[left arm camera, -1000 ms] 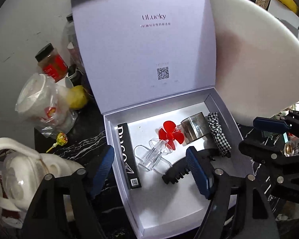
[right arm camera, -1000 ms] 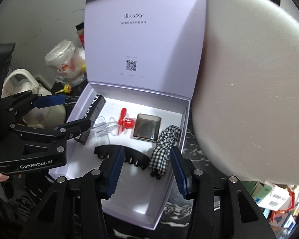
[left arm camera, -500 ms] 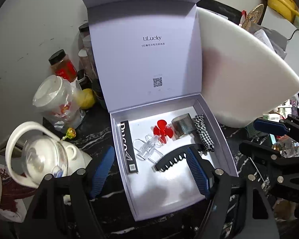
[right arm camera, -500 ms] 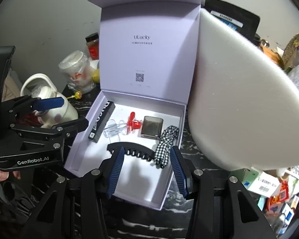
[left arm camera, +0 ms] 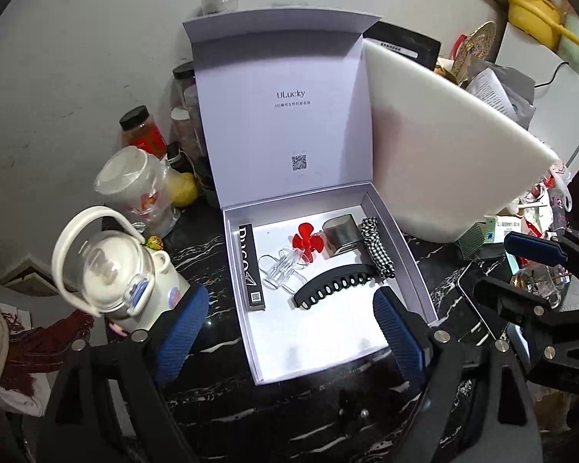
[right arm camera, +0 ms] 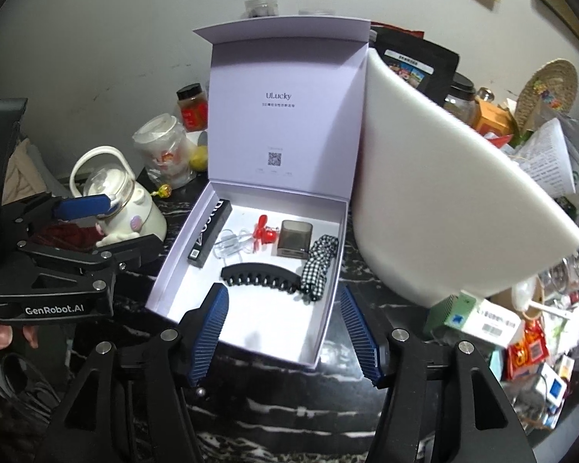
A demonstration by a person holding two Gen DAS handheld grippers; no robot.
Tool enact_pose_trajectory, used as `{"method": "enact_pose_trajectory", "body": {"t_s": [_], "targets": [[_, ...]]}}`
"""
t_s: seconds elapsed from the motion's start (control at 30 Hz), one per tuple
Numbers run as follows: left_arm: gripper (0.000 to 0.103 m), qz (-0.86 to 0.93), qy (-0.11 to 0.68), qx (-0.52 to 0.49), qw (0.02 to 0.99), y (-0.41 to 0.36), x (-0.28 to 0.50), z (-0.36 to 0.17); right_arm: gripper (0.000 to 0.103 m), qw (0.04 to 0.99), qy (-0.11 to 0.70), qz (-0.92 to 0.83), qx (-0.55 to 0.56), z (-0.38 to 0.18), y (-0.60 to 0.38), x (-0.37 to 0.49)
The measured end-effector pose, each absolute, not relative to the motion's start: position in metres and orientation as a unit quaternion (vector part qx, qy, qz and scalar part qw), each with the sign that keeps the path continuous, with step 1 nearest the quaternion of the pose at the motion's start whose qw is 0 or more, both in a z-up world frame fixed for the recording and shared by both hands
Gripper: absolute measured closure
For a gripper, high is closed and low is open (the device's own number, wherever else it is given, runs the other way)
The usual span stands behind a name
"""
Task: Organize rigid objects
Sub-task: 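Open both grippers and withdraw them from the box over the table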
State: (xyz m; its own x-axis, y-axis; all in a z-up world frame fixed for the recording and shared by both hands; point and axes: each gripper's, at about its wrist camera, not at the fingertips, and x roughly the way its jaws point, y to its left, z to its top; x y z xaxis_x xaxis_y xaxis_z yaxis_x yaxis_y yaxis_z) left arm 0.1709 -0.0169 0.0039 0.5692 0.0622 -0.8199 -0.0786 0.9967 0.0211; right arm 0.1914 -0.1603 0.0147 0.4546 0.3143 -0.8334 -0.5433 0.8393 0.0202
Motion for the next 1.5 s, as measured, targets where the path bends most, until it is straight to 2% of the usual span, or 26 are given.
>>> {"method": "enact_pose_trajectory", "body": {"t_s": [0.13, 0.47, 0.9, 1.5], "targets": [[0.003, 0.039, 0.458, -0.008, 0.888, -0.023, 0.158, 0.008, 0.038, 0.846, 0.452, 0.252, -0.125, 0.019, -0.166, 0.178], [0.003, 0.037, 0.449, 0.0, 0.893, -0.039, 0.125, 0.014, 0.031, 0.855, 0.445, 0.24, -0.117, 0.025, -0.181, 0.142], [0.003, 0.019, 0.46, -0.005, 0.888, -0.052, 0.086, 0.005, 0.031, 0.854, 0.455, 0.228, -0.107, 0.018, -0.195, 0.1], [0.003, 0.01, 0.49, 0.003, 0.872, -0.06, 0.041, -0.028, 0.031, 0.837, 0.492, 0.219, -0.091, -0.02, -0.205, 0.054]]}}
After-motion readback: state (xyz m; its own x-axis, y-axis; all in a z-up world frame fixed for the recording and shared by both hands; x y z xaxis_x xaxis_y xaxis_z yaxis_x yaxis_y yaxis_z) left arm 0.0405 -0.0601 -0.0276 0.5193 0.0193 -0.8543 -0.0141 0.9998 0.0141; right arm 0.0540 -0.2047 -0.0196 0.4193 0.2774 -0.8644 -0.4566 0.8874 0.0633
